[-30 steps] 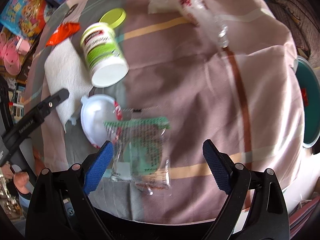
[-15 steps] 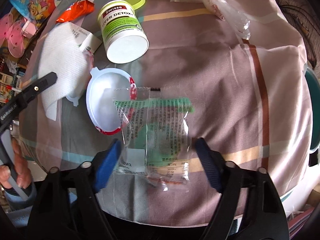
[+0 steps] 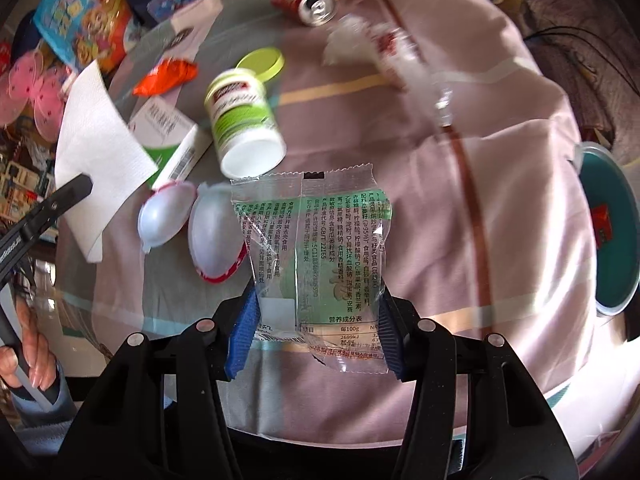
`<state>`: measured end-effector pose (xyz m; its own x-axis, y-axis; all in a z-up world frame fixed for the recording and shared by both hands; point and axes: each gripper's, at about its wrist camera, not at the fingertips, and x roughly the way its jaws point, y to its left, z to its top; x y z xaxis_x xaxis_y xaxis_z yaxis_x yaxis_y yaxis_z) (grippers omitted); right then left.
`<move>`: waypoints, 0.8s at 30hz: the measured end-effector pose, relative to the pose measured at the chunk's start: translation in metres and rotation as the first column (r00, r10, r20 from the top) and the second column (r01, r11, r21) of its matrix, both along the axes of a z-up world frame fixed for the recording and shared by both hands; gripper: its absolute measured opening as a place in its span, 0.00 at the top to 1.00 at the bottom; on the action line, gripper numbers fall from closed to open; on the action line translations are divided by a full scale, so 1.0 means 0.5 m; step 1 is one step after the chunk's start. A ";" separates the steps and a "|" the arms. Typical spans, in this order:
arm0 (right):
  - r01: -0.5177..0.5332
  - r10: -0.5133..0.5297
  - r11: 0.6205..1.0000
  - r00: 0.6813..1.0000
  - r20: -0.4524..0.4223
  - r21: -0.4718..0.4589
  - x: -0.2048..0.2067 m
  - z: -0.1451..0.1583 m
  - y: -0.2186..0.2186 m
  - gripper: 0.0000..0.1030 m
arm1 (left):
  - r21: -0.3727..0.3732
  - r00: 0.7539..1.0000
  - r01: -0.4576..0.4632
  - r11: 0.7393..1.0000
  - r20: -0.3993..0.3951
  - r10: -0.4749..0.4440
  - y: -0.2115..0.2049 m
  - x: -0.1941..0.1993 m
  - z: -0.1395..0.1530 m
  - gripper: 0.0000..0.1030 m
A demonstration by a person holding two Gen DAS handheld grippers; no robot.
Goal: Collect trash
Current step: 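Carry the tissue and clear packet over the teal bin and release both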
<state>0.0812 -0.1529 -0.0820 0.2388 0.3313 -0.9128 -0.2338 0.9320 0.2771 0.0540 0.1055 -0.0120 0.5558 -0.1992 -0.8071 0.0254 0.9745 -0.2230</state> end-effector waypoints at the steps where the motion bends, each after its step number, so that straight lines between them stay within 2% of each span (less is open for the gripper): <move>1: 0.011 -0.011 1.000 1.000 0.006 0.006 0.002 0.004 -0.012 0.51 | -0.002 1.000 0.008 1.000 0.003 -0.008 -0.007 0.000 0.005 0.96; 9: 0.135 -0.139 0.989 0.988 0.069 0.058 0.016 0.044 -0.124 0.50 | -0.029 0.993 0.117 0.993 0.014 -0.117 -0.118 0.030 0.038 0.96; 14: 0.217 -0.225 0.972 0.970 0.088 0.087 0.023 0.060 -0.208 0.50 | -0.031 0.978 0.207 0.978 0.015 -0.206 -0.214 0.058 0.047 0.96; 21: 0.335 -0.352 0.932 0.928 0.123 0.137 0.021 0.085 -0.350 0.50 | -0.016 0.942 0.336 0.942 0.006 -0.336 -0.363 0.099 0.056 0.96; 24: 0.392 -0.413 0.906 0.900 0.135 0.160 0.020 0.095 -0.425 0.50 | -0.001 0.916 0.401 0.916 0.004 -0.401 -0.445 0.118 0.061 0.96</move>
<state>0.0913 -0.3652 -0.0344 0.5171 0.2843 -0.8074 0.1025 0.9159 0.3881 0.1130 -0.1169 0.0184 0.4317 -0.4072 -0.8049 0.4149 0.8819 -0.2237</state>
